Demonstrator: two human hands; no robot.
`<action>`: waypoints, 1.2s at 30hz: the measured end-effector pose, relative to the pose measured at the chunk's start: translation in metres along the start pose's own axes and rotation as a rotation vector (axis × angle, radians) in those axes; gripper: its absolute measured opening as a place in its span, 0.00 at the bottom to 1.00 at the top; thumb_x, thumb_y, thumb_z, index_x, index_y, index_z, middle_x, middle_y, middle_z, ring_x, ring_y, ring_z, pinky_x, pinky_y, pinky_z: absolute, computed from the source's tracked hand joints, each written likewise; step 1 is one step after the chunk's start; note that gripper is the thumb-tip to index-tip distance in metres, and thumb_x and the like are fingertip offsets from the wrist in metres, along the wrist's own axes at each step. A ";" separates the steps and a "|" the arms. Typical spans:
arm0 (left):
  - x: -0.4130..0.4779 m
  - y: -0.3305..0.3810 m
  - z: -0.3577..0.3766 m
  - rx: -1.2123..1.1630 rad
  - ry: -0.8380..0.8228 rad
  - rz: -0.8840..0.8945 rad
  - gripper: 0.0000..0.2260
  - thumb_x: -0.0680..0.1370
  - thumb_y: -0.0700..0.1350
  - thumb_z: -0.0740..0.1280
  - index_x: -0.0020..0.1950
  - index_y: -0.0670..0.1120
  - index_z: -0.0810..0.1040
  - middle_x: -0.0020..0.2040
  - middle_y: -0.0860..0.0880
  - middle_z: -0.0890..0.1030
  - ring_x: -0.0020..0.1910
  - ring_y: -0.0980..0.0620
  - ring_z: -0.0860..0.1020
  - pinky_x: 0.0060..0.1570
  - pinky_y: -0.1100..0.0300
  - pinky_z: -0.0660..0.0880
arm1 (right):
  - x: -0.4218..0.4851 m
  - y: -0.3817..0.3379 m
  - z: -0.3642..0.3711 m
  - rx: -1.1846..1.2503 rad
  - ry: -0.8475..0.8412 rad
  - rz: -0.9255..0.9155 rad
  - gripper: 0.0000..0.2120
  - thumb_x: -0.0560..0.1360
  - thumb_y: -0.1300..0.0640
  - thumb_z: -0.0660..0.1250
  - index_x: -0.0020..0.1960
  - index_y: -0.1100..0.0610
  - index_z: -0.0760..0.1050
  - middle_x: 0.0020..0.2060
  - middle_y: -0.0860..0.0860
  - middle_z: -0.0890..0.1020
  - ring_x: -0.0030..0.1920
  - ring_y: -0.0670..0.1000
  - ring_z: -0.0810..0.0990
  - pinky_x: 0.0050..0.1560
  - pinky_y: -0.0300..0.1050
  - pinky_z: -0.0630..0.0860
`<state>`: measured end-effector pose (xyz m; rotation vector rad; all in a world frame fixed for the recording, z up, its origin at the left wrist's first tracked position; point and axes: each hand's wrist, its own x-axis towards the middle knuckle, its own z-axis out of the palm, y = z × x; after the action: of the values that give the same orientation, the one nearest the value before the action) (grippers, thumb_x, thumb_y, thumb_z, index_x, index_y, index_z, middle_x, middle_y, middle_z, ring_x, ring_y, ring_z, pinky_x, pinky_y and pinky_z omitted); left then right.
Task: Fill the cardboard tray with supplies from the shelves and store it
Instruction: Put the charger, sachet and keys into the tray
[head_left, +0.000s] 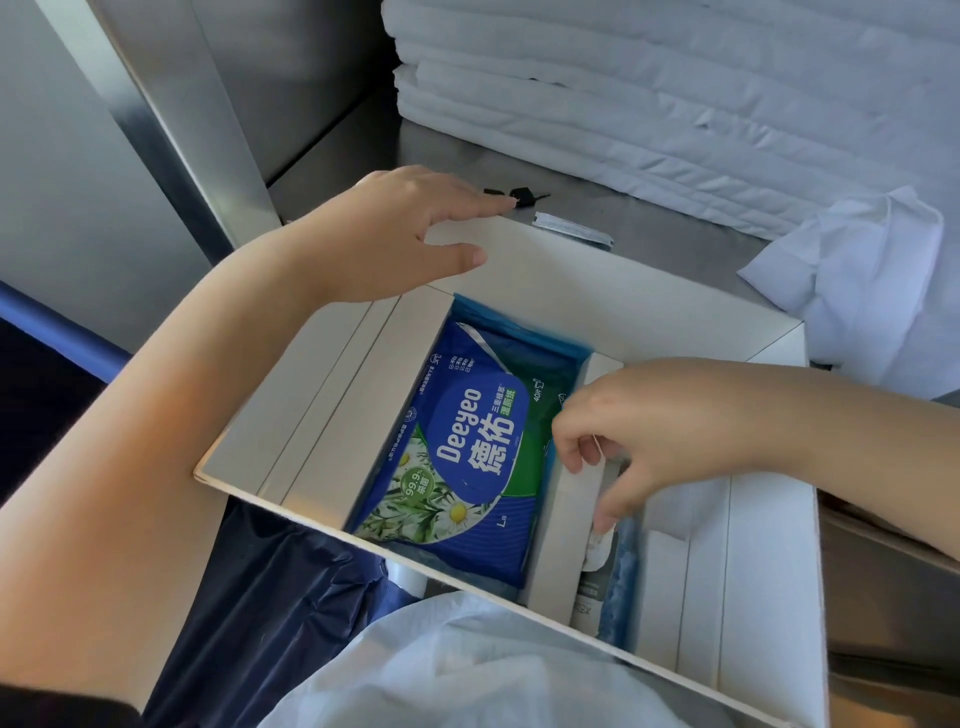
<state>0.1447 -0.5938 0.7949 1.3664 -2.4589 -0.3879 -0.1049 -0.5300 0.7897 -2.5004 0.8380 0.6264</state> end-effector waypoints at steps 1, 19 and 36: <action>0.000 0.000 0.000 0.000 0.000 0.000 0.22 0.80 0.53 0.61 0.74 0.61 0.63 0.71 0.55 0.70 0.69 0.55 0.64 0.64 0.62 0.54 | -0.003 0.000 -0.007 0.028 0.027 -0.014 0.18 0.64 0.32 0.69 0.46 0.39 0.69 0.42 0.37 0.73 0.44 0.38 0.73 0.40 0.34 0.71; 0.001 0.001 0.000 -0.011 -0.001 -0.011 0.23 0.79 0.54 0.61 0.73 0.61 0.63 0.70 0.57 0.70 0.68 0.57 0.65 0.67 0.59 0.57 | 0.031 0.073 -0.115 0.346 0.688 0.163 0.06 0.70 0.55 0.74 0.43 0.45 0.79 0.39 0.38 0.82 0.40 0.36 0.80 0.45 0.34 0.74; 0.002 0.000 0.001 -0.003 0.015 0.000 0.22 0.79 0.54 0.61 0.73 0.62 0.64 0.70 0.61 0.69 0.66 0.63 0.63 0.64 0.65 0.53 | 0.140 0.128 -0.105 0.184 0.677 0.292 0.06 0.68 0.55 0.74 0.44 0.51 0.79 0.38 0.45 0.79 0.38 0.45 0.76 0.36 0.39 0.69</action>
<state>0.1434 -0.5955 0.7938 1.3632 -2.4456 -0.3797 -0.0572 -0.7407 0.7677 -2.4429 1.4381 -0.2442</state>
